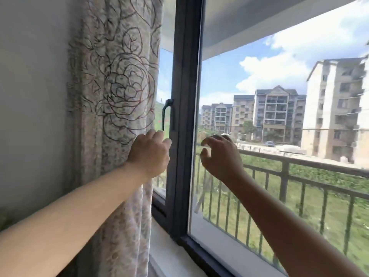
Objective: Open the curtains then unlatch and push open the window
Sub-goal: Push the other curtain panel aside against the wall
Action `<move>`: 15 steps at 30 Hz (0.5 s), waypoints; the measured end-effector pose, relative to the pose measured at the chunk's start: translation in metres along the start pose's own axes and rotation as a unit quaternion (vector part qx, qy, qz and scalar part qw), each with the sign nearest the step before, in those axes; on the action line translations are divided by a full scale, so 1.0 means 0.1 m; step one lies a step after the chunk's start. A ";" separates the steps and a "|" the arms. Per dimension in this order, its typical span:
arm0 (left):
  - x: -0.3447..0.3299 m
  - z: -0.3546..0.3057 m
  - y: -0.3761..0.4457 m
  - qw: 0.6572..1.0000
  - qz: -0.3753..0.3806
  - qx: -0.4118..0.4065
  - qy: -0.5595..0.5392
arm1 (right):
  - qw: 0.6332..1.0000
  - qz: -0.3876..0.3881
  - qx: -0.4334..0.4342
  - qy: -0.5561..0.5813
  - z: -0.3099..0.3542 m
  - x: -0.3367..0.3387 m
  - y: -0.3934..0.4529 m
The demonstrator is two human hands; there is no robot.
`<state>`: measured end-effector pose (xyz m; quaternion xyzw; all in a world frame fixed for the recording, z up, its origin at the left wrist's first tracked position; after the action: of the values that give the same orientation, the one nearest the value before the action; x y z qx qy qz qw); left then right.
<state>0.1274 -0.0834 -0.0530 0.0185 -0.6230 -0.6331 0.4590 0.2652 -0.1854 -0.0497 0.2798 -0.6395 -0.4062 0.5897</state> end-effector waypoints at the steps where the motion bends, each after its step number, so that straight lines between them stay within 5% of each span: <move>1: -0.06 0.18 -0.03 1.000 -0.020 0.002 0.010 | 1.000 0.005 0.000 0.020 0.05 -0.21 0.10; 7: -0.22 1.16 -0.02 0.972 -0.225 0.072 -0.011 | 0.987 0.001 -0.041 0.155 0.49 -1.00 0.57; 11: -0.43 1.63 0.10 0.928 -0.177 0.246 -0.218 | 0.957 -0.021 -0.088 0.276 0.80 -1.30 0.91; 15: -0.78 2.15 0.22 0.884 -0.121 0.311 -0.327 | 0.934 -0.019 -0.166 0.315 0.99 -1.75 1.27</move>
<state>0.0567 0.1345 -0.0305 0.0272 -0.8957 -0.4274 0.1197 0.2091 0.0456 -0.0314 0.3037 -0.3387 -0.4085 0.7913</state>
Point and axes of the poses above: each hand's wrist, its own y-axis towards the middle knuckle, its own x-axis out of the back of the hand, z = x × y, the point moved 1 cm from there along y, towards the middle knuckle, and after that the axes turned 7 degrees about -y, right-handed, at the moved point
